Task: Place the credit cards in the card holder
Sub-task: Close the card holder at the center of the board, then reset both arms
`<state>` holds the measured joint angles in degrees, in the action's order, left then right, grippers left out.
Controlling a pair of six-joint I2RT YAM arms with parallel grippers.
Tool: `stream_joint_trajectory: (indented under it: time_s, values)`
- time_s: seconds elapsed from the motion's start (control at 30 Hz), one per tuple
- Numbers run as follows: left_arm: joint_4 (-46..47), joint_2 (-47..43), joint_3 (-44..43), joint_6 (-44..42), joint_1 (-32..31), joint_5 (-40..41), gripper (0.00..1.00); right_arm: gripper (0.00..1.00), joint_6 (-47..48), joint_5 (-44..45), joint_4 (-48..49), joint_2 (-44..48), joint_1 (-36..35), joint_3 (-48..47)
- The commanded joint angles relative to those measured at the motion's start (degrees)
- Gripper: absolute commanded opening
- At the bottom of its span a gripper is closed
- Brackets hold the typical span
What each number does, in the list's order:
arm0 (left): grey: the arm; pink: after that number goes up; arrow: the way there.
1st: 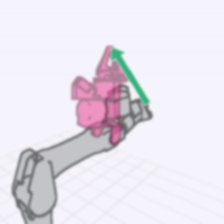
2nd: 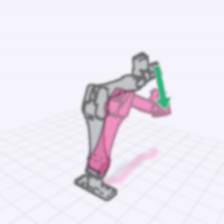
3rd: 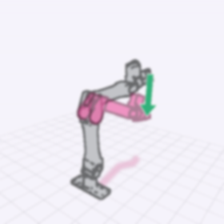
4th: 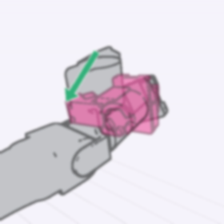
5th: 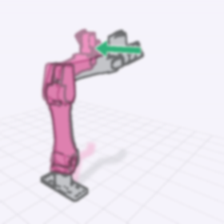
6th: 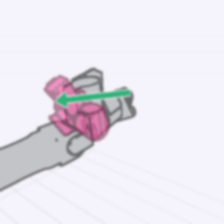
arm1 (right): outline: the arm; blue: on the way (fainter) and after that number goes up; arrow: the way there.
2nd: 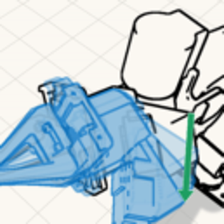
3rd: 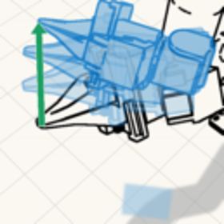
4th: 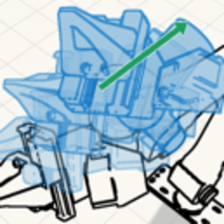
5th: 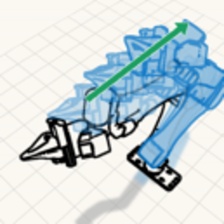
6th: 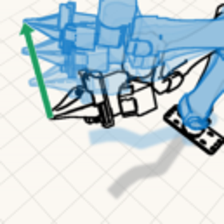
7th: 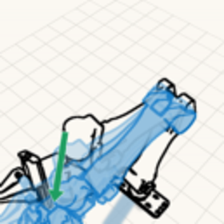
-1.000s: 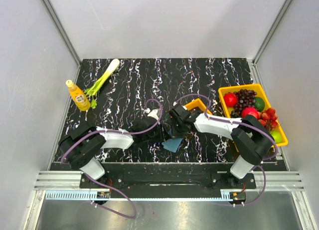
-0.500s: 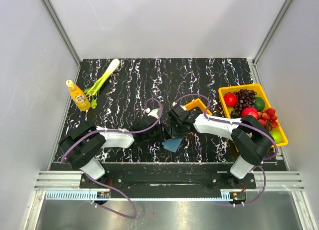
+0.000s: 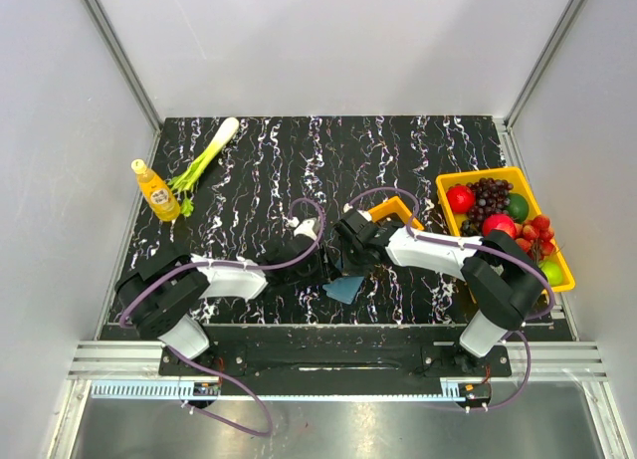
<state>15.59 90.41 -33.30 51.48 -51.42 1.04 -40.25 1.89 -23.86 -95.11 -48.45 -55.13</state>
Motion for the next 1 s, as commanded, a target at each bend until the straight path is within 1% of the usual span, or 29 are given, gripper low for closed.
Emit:
stream_joint_trajectory:
  time_s: [0.0,0.03,0.07,0.1,0.13,0.17,0.2,0.23,0.27,0.33,0.37,0.43,0.53,0.63,0.7,0.77,0.8,0.83,0.87,0.9,0.93,0.97]
  values:
    - [-11.7,1.4,5.0,-2.3,-0.2,6.4,0.31,0.01,0.2,2.1,3.4,-2.4,-0.9,-0.5]
    - [-11.6,1.2,5.2,-2.3,-0.2,6.4,0.29,0.01,0.3,2.1,3.5,-2.4,-0.8,-0.4]
    - [-11.8,1.1,5.1,-2.1,-0.2,6.7,0.28,0.01,0.3,2.0,3.3,-2.3,-0.9,-0.4]
    - [-11.6,1.0,5.3,-2.0,-0.2,6.6,0.3,0.01,0.3,2.0,3.4,-2.3,-0.9,-0.4]
    - [-11.1,1.0,5.5,-2.0,-0.2,6.4,0.34,0.01,0.2,2.0,3.4,-2.4,-0.9,-0.4]
    - [-11.1,0.8,5.5,-1.9,-0.3,6.5,0.34,0.01,0.2,1.8,3.5,-2.4,-0.9,-0.4]
    - [-11.1,0.6,5.7,-1.9,-0.2,6.6,0.21,0.01,0.2,1.8,3.3,-2.4,-0.9,-0.5]
    - [-10.9,0.7,5.9,-1.8,-0.2,6.6,0.1,0.01,0.2,1.7,3.4,-2.5,-0.9,-0.5]
    - [-10.8,0.6,5.9,-1.7,-0.3,6.5,0.1,0.01,0.2,1.7,3.4,-2.4,-0.9,-0.5]
    - [-11.1,1.3,5.4,-1.9,-0.2,6.4,0.16,0.01,0.3,1.6,3.4,-2.5,-0.9,-0.5]
    - [-11.1,1.6,5.2,-2.0,-0.2,6.3,0.17,0.01,0.2,1.5,3.5,-2.5,-0.8,-0.5]
    - [-11.0,2.0,5.0,-2.0,-0.2,6.3,0.16,0.01,0.3,1.5,3.4,-2.5,-0.9,-0.5]
    - [-10.8,2.5,4.7,-2.0,-0.2,6.2,0.13,0.01,0.3,1.4,3.4,-2.5,-0.9,-0.4]
    - [-11.5,2.8,4.4,-2.2,-0.2,6.3,0.12,0.02,0.3,1.6,3.4,-2.4,-0.8,-0.2]
    - [-11.3,1.7,5.1,-2.1,-0.2,6.9,0.17,0.11,0.3,2.1,3.5,-1.3,-0.9,-0.2]
    - [-11.0,-1.4,6.5,-1.2,-0.2,8.4,0.38,0.14,1.0,2.9,3.6,0.4,-0.9,-0.5]
    - [-10.9,-3.1,7.4,-0.9,-0.2,9.5,0.42,0.15,1.6,3.3,3.6,1.7,-0.8,-0.7]
    - [-10.8,-4.6,8.0,-0.6,-0.2,10.4,0.47,0.19,2.2,3.6,4.3,3.0,-0.6,-0.8]
    - [-10.8,-6.4,8.6,-0.3,-0.2,11.3,0.55,0.24,2.8,3.7,4.9,4.0,-0.3,-1.0]
    - [-10.7,-8.0,9.0,-0.2,-0.3,12.0,0.58,0.26,3.3,3.8,5.2,5.3,0.1,-1.3]
    - [-10.6,-9.4,9.5,-0.2,-0.2,12.5,0.61,0.31,4.0,4.1,5.6,6.3,0.5,-1.5]
    - [-10.8,-10.9,9.7,-0.2,-0.3,13.4,0.67,0.36,4.3,4.4,5.8,7.6,1.0,-1.6]
